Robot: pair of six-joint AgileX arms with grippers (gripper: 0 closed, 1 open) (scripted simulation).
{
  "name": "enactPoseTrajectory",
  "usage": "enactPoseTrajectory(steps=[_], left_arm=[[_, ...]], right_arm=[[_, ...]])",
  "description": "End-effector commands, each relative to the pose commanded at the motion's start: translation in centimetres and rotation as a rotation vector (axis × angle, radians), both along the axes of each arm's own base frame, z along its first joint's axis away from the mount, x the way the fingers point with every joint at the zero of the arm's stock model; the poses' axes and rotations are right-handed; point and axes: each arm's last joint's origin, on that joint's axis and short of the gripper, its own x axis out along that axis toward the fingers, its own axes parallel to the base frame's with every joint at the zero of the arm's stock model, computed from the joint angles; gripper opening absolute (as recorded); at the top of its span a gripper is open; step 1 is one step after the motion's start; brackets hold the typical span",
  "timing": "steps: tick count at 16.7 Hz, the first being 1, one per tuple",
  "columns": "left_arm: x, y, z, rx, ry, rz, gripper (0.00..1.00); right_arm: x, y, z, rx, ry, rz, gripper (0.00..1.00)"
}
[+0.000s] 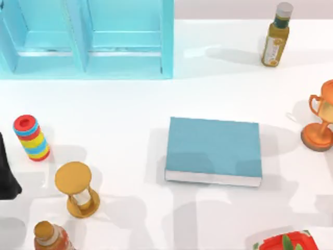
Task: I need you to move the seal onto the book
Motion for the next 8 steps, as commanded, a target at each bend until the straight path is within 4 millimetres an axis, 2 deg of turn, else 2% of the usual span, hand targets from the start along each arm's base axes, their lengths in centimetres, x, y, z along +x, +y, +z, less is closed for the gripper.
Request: enactPoseTrajectory(steps=[4, 8], left_arm=[[0.0, 0.0, 0.0, 0.0, 0.0, 0.0, 1.0], [0.0, 0.0, 0.0, 0.0, 0.0, 0.0, 1.0]], right_arm=[[5.7, -4.0, -1.4, 0.063, 0.275, -0.005, 1.0], [8.7, -6.9, -3.5, 0.121, 0.443, -0.005, 1.0]])
